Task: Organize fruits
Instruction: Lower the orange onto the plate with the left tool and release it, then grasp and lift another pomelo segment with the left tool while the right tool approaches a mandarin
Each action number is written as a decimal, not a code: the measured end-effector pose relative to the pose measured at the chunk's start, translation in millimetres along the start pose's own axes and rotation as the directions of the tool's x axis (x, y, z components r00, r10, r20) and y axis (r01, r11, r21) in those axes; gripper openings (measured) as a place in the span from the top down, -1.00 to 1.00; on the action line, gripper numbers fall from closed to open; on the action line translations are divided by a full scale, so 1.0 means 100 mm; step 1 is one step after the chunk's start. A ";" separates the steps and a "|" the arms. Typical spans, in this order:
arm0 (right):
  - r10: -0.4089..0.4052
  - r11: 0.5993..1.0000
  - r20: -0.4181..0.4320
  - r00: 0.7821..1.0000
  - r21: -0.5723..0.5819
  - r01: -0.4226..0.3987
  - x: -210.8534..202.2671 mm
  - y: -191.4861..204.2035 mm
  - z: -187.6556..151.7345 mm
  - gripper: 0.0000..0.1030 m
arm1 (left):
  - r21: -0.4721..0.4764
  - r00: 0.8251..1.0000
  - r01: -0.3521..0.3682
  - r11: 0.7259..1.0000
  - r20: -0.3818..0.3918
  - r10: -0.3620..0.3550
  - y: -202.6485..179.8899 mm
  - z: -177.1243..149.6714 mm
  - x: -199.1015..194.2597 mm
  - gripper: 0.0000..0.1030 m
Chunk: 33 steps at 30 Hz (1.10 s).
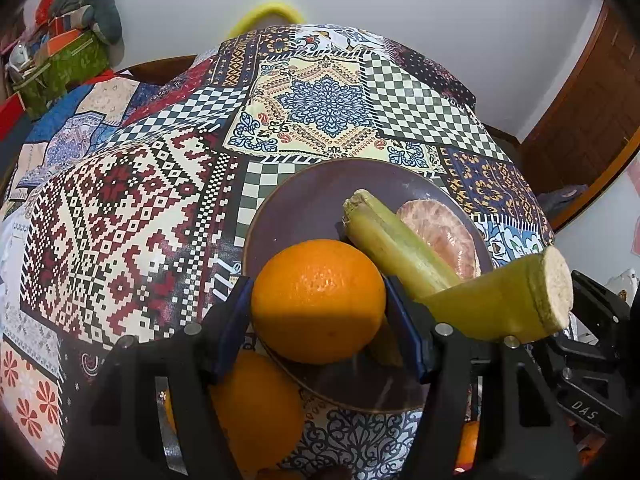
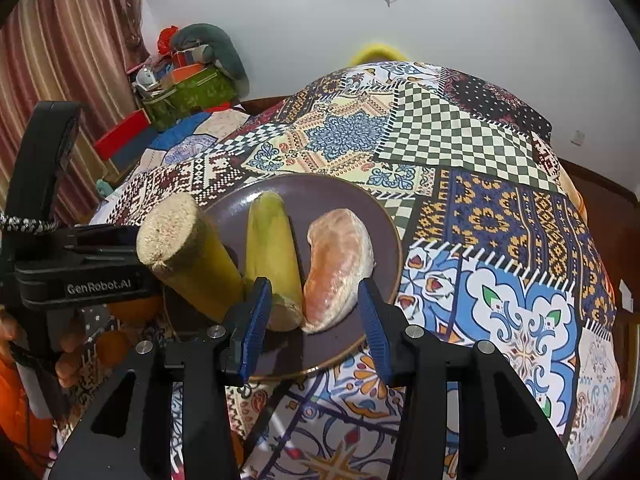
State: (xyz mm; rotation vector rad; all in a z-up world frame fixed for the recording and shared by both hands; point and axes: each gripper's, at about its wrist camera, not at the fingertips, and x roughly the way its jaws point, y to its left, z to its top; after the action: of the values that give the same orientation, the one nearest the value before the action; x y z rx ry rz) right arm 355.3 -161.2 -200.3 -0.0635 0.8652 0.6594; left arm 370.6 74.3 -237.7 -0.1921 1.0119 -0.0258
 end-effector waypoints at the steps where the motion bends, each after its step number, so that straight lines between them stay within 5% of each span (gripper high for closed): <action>1: -0.002 1.000 -0.004 1.000 0.001 0.002 -0.01 0.00 -0.01 0.19 | -0.004 1.000 0.000 1.000 -0.002 0.000 0.00 0.00 -0.01 -0.24; 17: -0.015 1.000 0.030 0.999 -0.012 0.015 -0.43 0.13 -0.12 0.09 | 0.012 0.985 -0.027 1.000 0.171 0.025 -0.05 -0.07 -0.88 -0.33; 33: -0.041 0.998 0.041 0.998 -0.036 0.043 -0.81 0.38 -0.38 0.00 | 0.016 0.991 -0.043 0.999 0.130 0.041 -0.01 -0.80 -1.21 -0.35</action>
State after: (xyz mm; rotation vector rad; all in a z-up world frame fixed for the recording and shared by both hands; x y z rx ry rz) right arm 270.1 -184.3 -159.0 -0.1013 0.8106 0.6354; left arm 238.8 74.8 -177.4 -0.1529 0.8860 0.0152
